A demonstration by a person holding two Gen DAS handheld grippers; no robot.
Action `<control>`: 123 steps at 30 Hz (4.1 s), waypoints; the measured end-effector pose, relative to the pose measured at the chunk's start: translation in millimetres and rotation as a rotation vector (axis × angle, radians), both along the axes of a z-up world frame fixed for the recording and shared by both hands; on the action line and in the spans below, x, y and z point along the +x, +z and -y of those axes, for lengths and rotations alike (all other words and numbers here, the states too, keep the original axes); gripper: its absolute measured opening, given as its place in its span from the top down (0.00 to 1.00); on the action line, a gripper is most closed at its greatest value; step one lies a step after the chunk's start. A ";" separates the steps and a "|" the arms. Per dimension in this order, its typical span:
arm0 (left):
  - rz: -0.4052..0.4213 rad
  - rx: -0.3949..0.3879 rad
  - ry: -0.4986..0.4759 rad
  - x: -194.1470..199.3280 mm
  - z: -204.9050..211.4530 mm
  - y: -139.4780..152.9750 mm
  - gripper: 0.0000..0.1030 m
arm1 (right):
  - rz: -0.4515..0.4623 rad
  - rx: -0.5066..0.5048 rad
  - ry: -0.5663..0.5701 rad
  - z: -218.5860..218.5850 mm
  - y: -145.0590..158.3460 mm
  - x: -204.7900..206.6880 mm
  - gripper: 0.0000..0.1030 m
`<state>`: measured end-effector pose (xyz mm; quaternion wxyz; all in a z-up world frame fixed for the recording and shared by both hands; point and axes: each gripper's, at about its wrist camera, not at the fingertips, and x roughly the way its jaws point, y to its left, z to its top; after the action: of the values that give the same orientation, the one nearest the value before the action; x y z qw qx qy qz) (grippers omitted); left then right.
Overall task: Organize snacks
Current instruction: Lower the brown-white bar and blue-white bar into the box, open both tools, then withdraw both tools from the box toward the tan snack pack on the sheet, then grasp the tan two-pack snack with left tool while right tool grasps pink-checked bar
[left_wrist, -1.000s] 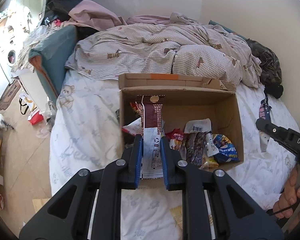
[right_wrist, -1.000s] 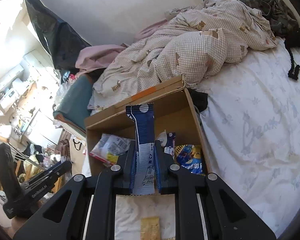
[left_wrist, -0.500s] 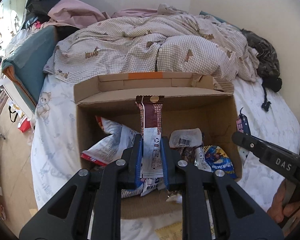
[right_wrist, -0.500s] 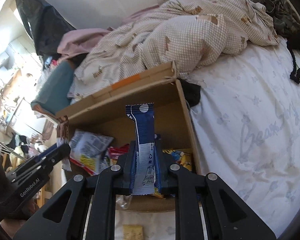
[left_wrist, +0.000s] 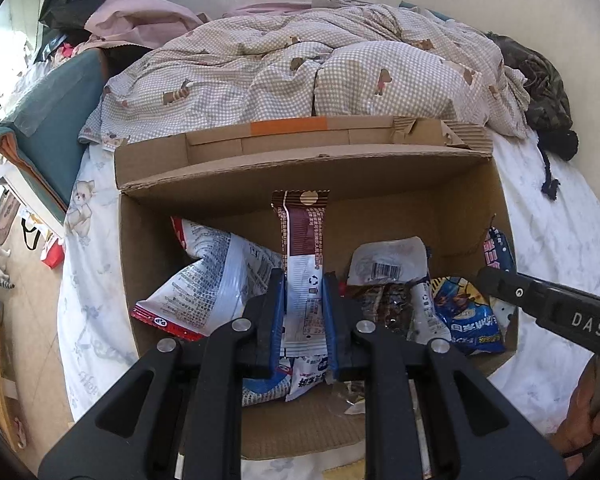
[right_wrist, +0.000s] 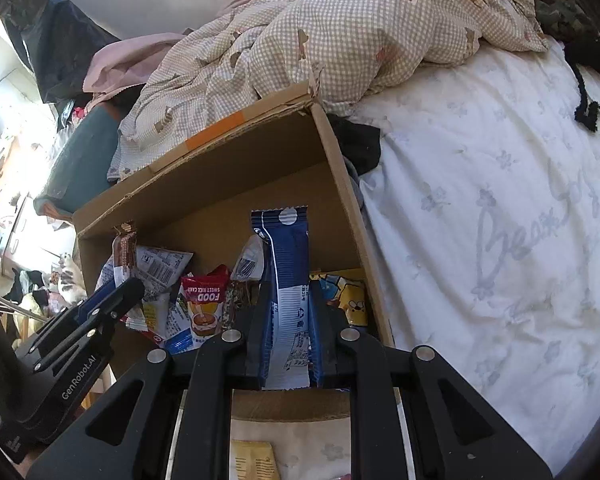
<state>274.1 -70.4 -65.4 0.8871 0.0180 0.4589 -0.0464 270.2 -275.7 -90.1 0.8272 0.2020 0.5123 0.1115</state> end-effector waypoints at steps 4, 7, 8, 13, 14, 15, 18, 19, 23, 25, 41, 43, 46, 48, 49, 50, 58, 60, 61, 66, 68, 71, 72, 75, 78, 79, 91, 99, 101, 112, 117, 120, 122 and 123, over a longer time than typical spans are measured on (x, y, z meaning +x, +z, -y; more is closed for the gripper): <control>-0.001 -0.022 -0.002 -0.5 -0.9 4.5 0.84 | 0.015 0.030 -0.003 -0.6 2.5 0.6 0.83; 0.035 -0.016 -0.005 -4.7 -1.2 12.0 0.83 | 0.025 0.036 0.000 -2.4 4.9 0.0 0.83; 0.039 -0.010 -0.006 -5.1 -0.5 13.5 0.82 | 0.031 0.039 0.001 -2.8 6.6 -0.3 0.83; 0.072 -0.049 0.009 -8.3 -4.3 21.2 0.27 | 0.065 0.057 0.004 -3.4 14.9 -1.5 0.80; 0.082 -0.059 0.011 -9.2 -5.1 23.2 0.23 | 0.066 0.061 0.005 -3.0 15.8 -1.3 0.80; 0.087 -0.064 0.010 -10.1 -5.3 24.6 0.19 | 0.070 0.060 0.002 -2.6 16.8 -1.7 0.79; 0.099 -0.067 0.005 -12.7 -5.6 27.8 0.18 | 0.074 0.055 -0.010 -1.0 18.8 -2.8 0.48; 0.101 -0.063 0.008 -13.3 -6.1 28.4 0.18 | 0.082 0.054 -0.025 0.8 20.0 -4.4 0.37; 0.094 -0.067 0.027 -14.6 -11.0 28.5 0.18 | 0.096 0.046 -0.034 2.8 23.7 -5.0 0.26; 0.082 -0.075 0.040 -15.1 -14.6 28.2 0.18 | 0.086 0.070 -0.038 4.0 23.2 -6.2 0.26; 0.061 -0.097 0.103 -64.9 -41.7 41.2 0.18 | 0.074 0.090 -0.027 9.1 36.3 -56.5 0.26; 0.063 -0.095 0.106 -73.1 -43.3 41.8 0.18 | 0.066 0.089 -0.027 9.3 36.0 -65.8 0.26; 0.051 -0.104 0.116 -86.3 -47.4 40.5 0.18 | 0.057 0.092 -0.024 9.4 35.7 -78.0 0.26; 0.038 -0.114 0.123 -94.5 -50.0 38.6 0.18 | 0.056 0.098 -0.017 8.7 36.3 -86.5 0.26; 0.031 -0.119 0.127 -99.3 -51.6 37.5 0.18 | 0.056 0.098 -0.015 8.6 36.8 -89.7 0.26; 0.027 -0.122 0.128 -102.5 -52.4 36.8 0.18 | 0.057 0.095 -0.012 8.2 37.5 -93.7 0.26; -0.012 -0.128 0.148 -129.9 -57.5 25.9 0.18 | 0.022 0.078 -0.012 7.1 30.0 -118.3 0.26; -0.025 -0.127 0.159 -134.8 -58.1 21.4 0.18 | 0.012 0.074 -0.015 7.4 27.9 -122.6 0.26; -0.031 -0.126 0.164 -136.6 -58.2 19.2 0.18 | 0.002 0.071 -0.017 7.7 25.7 -125.4 0.26; -0.108 -0.135 0.189 -145.4 -58.9 -1.8 0.18 | -0.035 0.060 -0.022 10.9 17.0 -131.6 0.26; -0.139 -0.146 0.201 -147.8 -58.6 -10.6 0.18 | -0.049 0.051 -0.019 11.4 13.1 -132.1 0.26; -0.173 -0.154 0.221 -149.0 -58.1 -22.2 0.18 | -0.078 0.049 -0.020 15.2 5.0 -132.2 0.26; -0.185 -0.153 0.227 -149.2 -57.6 -25.9 0.18 | -0.090 0.049 -0.024 17.5 1.4 -132.6 0.26; -0.223 -0.163 0.240 -148.5 -55.9 -37.4 0.18 | -0.139 0.040 -0.044 25.7 -10.8 -132.8 0.26; -0.285 -0.186 0.250 -149.5 -51.4 -54.7 0.18 | -0.181 0.028 -0.062 32.5 -21.7 -131.7 0.26; -0.309 -0.191 0.250 -150.5 -48.4 -62.3 0.18 | -0.190 0.024 -0.065 34.3 -24.7 -131.4 0.26; -0.513 -0.129 0.099 -152.9 24.0 -133.5 0.19 | -0.220 -0.001 -0.104 49.1 -32.1 -135.2 0.26; -0.518 -0.009 0.071 -153.9 30.3 -132.3 0.68 | -0.210 0.007 -0.109 49.3 -29.5 -132.4 0.26; -0.516 -0.013 0.065 -154.6 24.4 -128.5 0.75 | -0.210 0.005 -0.105 47.6 -29.3 -131.3 0.26; -0.375 -0.047 0.108 -158.0 -17.6 -57.5 0.75 | -0.244 -0.020 -0.028 20.9 -35.1 -131.6 0.26; -0.306 -0.040 0.129 -160.9 -46.1 -22.9 0.75 | -0.353 0.041 0.019 5.5 -52.0 -135.2 0.26; -0.322 -0.056 0.154 -161.7 -68.8 -16.0 0.75 | -0.420 0.100 0.036 -2.2 -64.9 -137.1 0.26; -0.331 -0.070 0.166 -164.5 -74.4 -14.3 0.75 | -0.469 0.104 0.049 -8.2 -75.4 -138.9 0.26; -0.327 -0.072 0.171 -166.6 -76.9 -12.3 0.75 | -0.483 0.098 0.059 -11.6 -78.5 -139.3 0.29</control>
<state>107.5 6.5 -77.7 0.8014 -0.0606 0.5949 0.0103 130.8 -264.1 -168.6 0.6665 0.2479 0.6946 0.1088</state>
